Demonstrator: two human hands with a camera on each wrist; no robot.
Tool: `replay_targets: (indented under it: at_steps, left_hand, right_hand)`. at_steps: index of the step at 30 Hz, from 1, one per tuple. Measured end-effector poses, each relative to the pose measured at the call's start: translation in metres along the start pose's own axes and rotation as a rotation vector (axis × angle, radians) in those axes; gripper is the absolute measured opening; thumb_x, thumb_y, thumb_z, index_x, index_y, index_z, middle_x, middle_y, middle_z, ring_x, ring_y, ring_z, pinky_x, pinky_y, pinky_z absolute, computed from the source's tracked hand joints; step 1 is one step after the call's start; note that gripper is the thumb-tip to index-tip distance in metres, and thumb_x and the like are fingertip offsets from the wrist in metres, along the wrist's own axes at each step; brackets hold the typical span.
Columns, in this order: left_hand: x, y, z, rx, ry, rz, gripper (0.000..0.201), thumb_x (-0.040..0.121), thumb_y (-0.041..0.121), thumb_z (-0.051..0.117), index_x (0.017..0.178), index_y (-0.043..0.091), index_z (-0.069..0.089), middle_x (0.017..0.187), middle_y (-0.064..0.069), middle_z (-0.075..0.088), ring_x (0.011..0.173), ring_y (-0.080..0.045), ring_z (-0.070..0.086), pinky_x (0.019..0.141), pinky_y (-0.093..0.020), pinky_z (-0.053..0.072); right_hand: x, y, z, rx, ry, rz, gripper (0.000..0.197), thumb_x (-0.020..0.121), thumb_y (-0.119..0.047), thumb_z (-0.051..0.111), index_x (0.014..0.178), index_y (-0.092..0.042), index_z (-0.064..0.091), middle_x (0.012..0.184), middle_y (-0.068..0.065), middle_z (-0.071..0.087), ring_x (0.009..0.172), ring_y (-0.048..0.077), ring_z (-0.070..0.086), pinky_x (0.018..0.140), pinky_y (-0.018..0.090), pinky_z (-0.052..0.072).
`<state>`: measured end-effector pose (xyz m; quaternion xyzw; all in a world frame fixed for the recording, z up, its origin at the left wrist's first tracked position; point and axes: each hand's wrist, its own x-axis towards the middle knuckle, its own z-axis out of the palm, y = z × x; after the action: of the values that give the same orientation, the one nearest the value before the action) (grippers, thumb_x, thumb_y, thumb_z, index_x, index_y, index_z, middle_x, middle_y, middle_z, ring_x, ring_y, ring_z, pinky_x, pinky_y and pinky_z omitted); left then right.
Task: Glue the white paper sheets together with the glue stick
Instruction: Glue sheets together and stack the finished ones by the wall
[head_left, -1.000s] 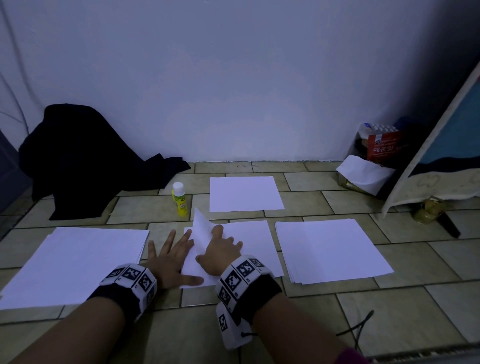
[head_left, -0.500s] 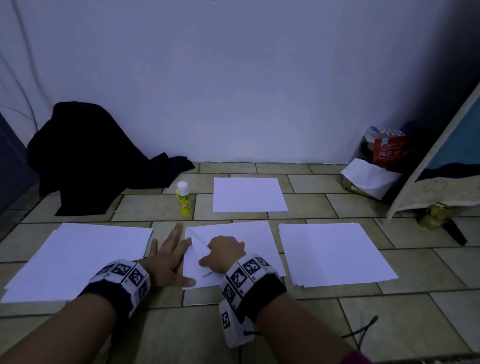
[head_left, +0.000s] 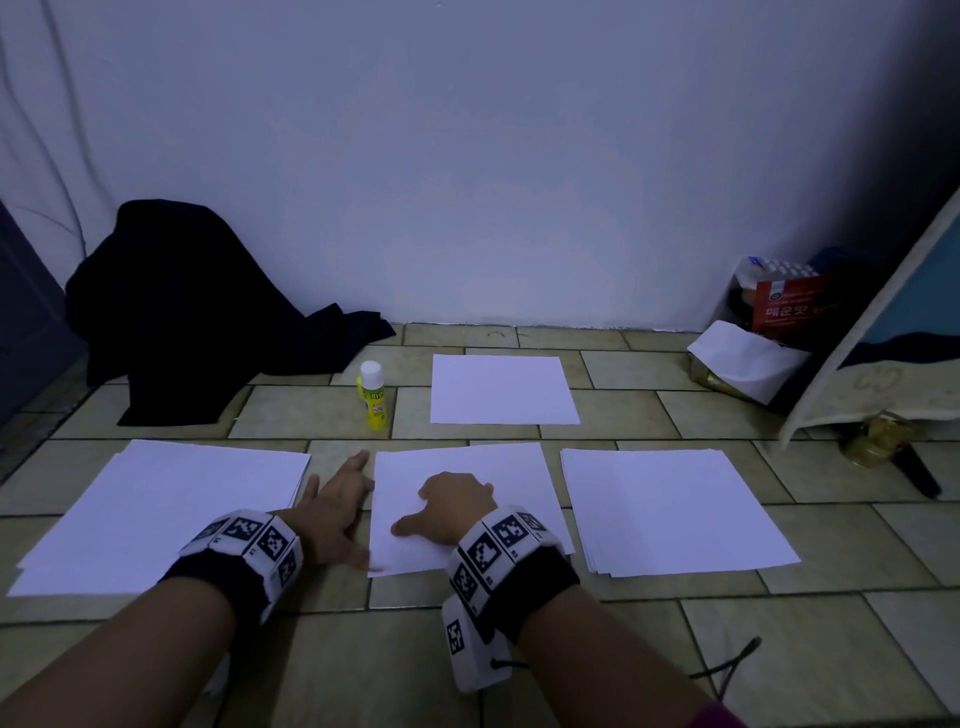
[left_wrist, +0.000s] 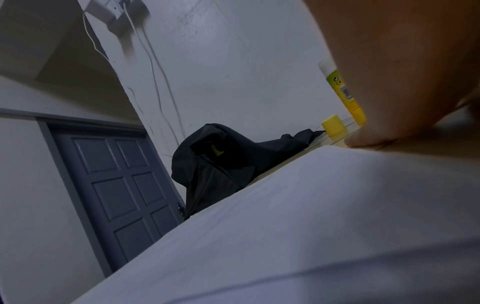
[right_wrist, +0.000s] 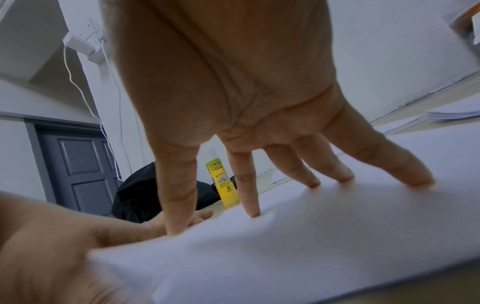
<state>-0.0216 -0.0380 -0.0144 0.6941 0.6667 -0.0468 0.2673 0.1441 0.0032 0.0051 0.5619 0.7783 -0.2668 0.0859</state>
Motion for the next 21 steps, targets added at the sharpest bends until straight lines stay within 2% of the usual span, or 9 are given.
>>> replay_targets:
  at_steps: [3, 7, 8, 10, 12, 15, 18, 21]
  left_hand:
    - [0.000, -0.001, 0.000, -0.006, 0.003, -0.001, 0.099, 0.078, 0.041, 0.075, 0.147, 0.013, 0.009, 0.159, -0.001, -0.015, 0.149, -0.018, -0.003, 0.118, -0.044, -0.006]
    - [0.000, 0.000, -0.001, -0.033, 0.014, -0.003, 0.101, 0.077, 0.038, 0.076, 0.147, 0.013, 0.008, 0.160, -0.002, -0.009, 0.148, -0.017, 0.001, 0.118, -0.043, -0.007]
    - [0.000, 0.000, -0.001, -0.044, 0.024, -0.008, 0.106, 0.077, 0.037, 0.077, 0.148, 0.012, 0.004, 0.160, -0.002, -0.008, 0.148, -0.018, 0.001, 0.118, -0.042, -0.007]
    - [-0.001, 0.002, 0.000, -0.058, 0.047, -0.010, 0.119, 0.076, 0.034, 0.078, 0.150, 0.010, -0.012, 0.160, -0.003, -0.013, 0.149, -0.019, -0.002, 0.118, -0.040, -0.007]
    - [-0.003, 0.002, 0.000, -0.041, 0.060, 0.007, 0.121, 0.077, 0.033, 0.078, 0.150, 0.014, -0.016, 0.158, -0.003, -0.022, 0.148, -0.020, -0.009, 0.118, -0.040, -0.006]
    - [-0.003, 0.001, -0.002, -0.016, 0.039, 0.026, 0.111, 0.078, 0.033, 0.077, 0.152, 0.020, -0.005, 0.157, -0.001, -0.026, 0.148, -0.021, -0.009, 0.118, -0.042, -0.005]
    - [-0.002, 0.000, -0.001, 0.005, 0.031, 0.027, 0.105, 0.078, 0.035, 0.076, 0.151, 0.021, 0.003, 0.157, -0.001, -0.026, 0.149, -0.022, -0.006, 0.118, -0.043, -0.005]
    - [0.000, -0.001, 0.000, 0.011, 0.039, 0.017, 0.103, 0.077, 0.035, 0.077, 0.150, 0.021, 0.006, 0.158, -0.001, -0.023, 0.149, -0.022, -0.003, 0.119, -0.043, -0.004]
  right_hand:
    - [0.000, 0.000, 0.000, -0.001, -0.003, 0.005, 0.074, 0.081, -0.060, 0.060, 0.135, -0.011, 0.047, 0.145, 0.009, 0.043, 0.136, 0.030, 0.033, 0.113, 0.049, 0.019]
    - [-0.001, 0.000, -0.001, -0.010, 0.006, 0.011, 0.060, 0.084, -0.046, 0.064, 0.132, -0.012, 0.050, 0.141, 0.008, 0.047, 0.134, 0.029, 0.035, 0.113, 0.048, 0.021]
    - [-0.002, -0.001, -0.001, -0.021, 0.003, 0.012, 0.060, 0.083, -0.043, 0.066, 0.131, -0.012, 0.050, 0.139, 0.009, 0.048, 0.133, 0.029, 0.036, 0.113, 0.048, 0.021]
    - [-0.004, -0.003, -0.001, -0.050, -0.009, 0.012, 0.062, 0.080, -0.040, 0.070, 0.131, -0.012, 0.047, 0.136, 0.012, 0.049, 0.132, 0.031, 0.036, 0.112, 0.049, 0.022]
    - [-0.006, -0.004, 0.001, -0.084, -0.021, 0.011, 0.067, 0.077, -0.036, 0.074, 0.130, -0.013, 0.042, 0.132, 0.014, 0.050, 0.131, 0.033, 0.034, 0.111, 0.051, 0.021]
    - [-0.005, -0.005, 0.007, -0.102, -0.036, 0.032, 0.077, 0.075, -0.035, 0.076, 0.135, -0.016, 0.033, 0.132, 0.017, 0.047, 0.133, 0.036, 0.028, 0.110, 0.057, 0.021]
    - [-0.004, -0.006, 0.010, -0.146, -0.092, 0.039, 0.090, 0.078, -0.037, 0.073, 0.147, -0.023, 0.017, 0.142, 0.021, 0.036, 0.139, 0.041, 0.015, 0.110, 0.061, 0.018]
    - [-0.003, -0.005, 0.009, -0.248, -0.141, 0.010, 0.087, 0.084, -0.041, 0.066, 0.150, -0.026, 0.013, 0.149, 0.017, 0.032, 0.140, 0.043, 0.008, 0.110, 0.064, 0.015]
